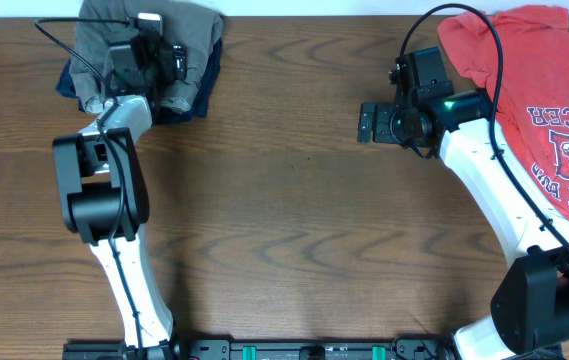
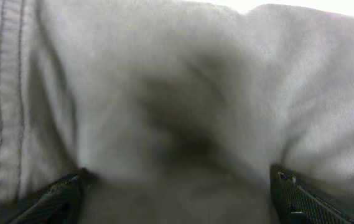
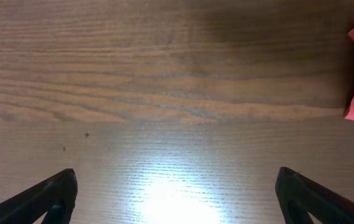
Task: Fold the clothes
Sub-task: 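Lower the grey shorts onto the navy garment stack with the left gripper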
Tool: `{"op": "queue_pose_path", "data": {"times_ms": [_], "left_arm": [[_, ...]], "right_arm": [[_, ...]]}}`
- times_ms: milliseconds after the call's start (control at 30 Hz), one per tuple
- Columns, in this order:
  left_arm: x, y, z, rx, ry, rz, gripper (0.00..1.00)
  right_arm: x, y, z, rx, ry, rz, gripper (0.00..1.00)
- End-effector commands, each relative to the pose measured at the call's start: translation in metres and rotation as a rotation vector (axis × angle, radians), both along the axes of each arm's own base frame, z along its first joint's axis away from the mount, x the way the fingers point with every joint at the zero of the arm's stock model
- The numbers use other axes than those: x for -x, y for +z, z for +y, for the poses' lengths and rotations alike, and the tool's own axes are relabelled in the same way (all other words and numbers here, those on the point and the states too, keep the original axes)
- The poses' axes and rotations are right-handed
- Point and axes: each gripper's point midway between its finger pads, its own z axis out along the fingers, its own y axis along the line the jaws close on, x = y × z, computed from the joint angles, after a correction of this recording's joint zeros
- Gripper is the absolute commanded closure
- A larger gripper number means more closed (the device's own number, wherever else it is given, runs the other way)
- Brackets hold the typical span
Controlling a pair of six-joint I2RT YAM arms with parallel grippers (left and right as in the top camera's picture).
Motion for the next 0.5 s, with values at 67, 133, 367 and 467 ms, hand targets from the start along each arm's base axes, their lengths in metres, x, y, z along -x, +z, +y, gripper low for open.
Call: {"op": "queue_pose_path", "data": {"times_ms": [67, 133, 367, 467], "left_arm": [[0.019, 0.099, 0.005, -0.021, 0.031, -0.084, 0.02], [0.031, 0.133, 0.003, -0.021, 0.031, -0.105, 0.02], [0.080, 0.222, -0.003, -0.027, 0.031, -0.157, 0.02], [0.089, 0.246, -0.004, -0.032, 0.031, -0.203, 0.02]], "right_arm": [[-0.009, 0.019, -0.008, 0.028, 0.016, -0.060, 0.01], [-0.008, 0.030, -0.011, 0.027, 0.014, -0.072, 0.01], [0.005, 0.110, -0.024, 0.076, 0.060, -0.190, 0.01], [0.020, 0.151, -0.038, 0.108, 0.025, -0.262, 0.01]]}}
